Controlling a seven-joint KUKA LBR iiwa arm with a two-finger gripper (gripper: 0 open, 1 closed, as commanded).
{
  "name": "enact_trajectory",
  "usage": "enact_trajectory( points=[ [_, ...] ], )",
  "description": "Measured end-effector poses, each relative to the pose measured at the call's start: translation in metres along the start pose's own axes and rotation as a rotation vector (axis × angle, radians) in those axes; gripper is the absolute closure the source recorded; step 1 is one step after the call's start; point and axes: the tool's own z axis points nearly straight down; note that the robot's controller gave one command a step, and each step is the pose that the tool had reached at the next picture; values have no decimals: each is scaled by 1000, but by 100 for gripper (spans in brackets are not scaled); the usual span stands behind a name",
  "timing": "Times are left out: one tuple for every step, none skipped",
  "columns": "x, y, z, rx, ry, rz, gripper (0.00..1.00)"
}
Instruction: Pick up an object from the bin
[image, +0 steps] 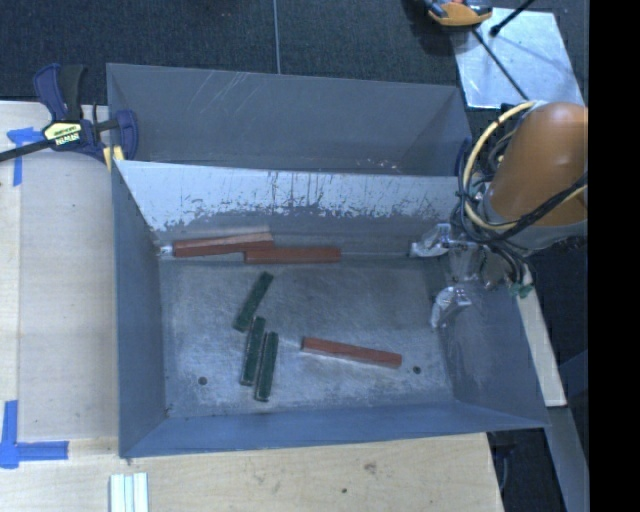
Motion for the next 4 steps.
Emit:
enact_trajectory(
  points=[
    [-18, 30, 45, -1, 1, 8, 0],
    [11, 33, 72, -1, 0, 67, 0],
    [18, 31, 80, 1, -14, 92, 100],
    [18, 31, 80, 1, -14, 91, 100]
  ],
)
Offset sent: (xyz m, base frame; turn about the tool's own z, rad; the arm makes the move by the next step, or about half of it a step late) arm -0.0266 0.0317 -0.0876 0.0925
